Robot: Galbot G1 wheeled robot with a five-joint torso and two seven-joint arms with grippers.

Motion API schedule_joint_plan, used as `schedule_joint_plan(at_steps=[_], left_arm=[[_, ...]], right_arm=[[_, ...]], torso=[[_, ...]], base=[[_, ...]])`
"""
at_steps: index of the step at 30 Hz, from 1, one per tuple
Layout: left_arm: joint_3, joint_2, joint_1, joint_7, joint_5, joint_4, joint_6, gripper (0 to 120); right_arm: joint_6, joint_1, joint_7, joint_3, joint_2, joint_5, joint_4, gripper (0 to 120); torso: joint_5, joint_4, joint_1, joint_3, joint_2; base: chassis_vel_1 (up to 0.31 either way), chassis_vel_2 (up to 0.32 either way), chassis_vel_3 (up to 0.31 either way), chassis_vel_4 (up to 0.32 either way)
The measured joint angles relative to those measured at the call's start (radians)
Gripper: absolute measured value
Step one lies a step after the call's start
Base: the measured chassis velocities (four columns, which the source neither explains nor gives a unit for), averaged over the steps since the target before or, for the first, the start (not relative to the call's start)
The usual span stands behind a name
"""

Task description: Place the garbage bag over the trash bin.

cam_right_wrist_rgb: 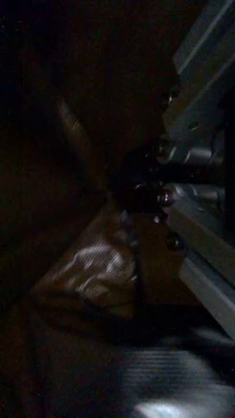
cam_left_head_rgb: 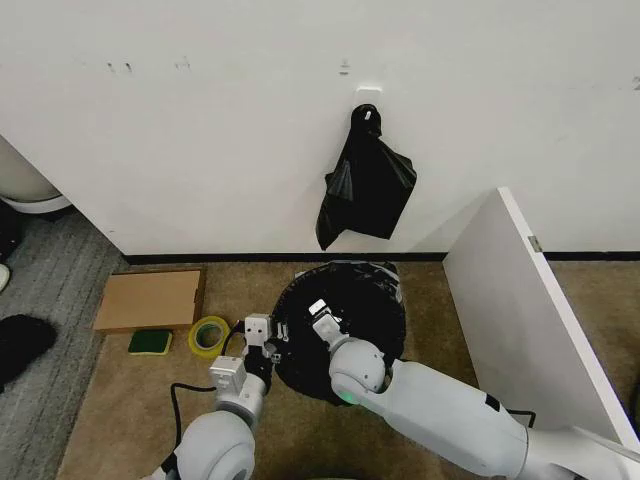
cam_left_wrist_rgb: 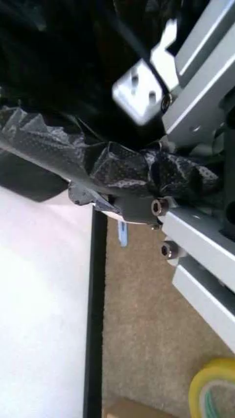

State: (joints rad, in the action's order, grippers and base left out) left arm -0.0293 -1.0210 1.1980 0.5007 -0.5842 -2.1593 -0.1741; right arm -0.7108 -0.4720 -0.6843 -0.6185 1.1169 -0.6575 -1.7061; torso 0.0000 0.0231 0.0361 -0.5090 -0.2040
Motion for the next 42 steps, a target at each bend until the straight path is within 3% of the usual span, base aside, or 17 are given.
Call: schedule_joint_plan(at_steps=[8, 21, 33, 42], left_arm=[[-0.009, 0.003, -0.002, 0.004, -0.005, 0.015, 0.001, 0], [0.004, 0.01, 0.018, -0.015, -0.008, -0.027, 0.001, 0], [0.001, 0.014, 0.019, -0.018, -0.013, -0.037, 0.001, 0], [-0.035, 0.01, -0.005, -0.005, -0.044, 0.019, 0.007, 0]], right_arm=[[0.002, 0.002, 0.0, 0.011, -0.043, -0.011, -0.107, 0], [0.035, 0.081, 0.002, -0.037, 0.076, 0.018, 0.073, 0], [0.039, 0.105, 0.008, -0.046, 0.076, 0.013, 0.113, 0], [0.028, 0.062, -0.011, 0.005, 0.001, -0.047, -0.049, 0]], torso=[[-0.0001, 0.0002, 0.0, 0.0, 0.0], [0.0, -0.0002, 0.0, 0.0, 0.0], [-0.0001, 0.0, 0.0, 0.0, 0.0], [0.0, 0.0, 0.0, 0.0, 0.0]], base=[[0.0, 0.0, 0.0, 0.0], [0.0, 0.0, 0.0, 0.0], [0.0, 0.0, 0.0, 0.0], [0.0, 0.0, 0.0, 0.0]])
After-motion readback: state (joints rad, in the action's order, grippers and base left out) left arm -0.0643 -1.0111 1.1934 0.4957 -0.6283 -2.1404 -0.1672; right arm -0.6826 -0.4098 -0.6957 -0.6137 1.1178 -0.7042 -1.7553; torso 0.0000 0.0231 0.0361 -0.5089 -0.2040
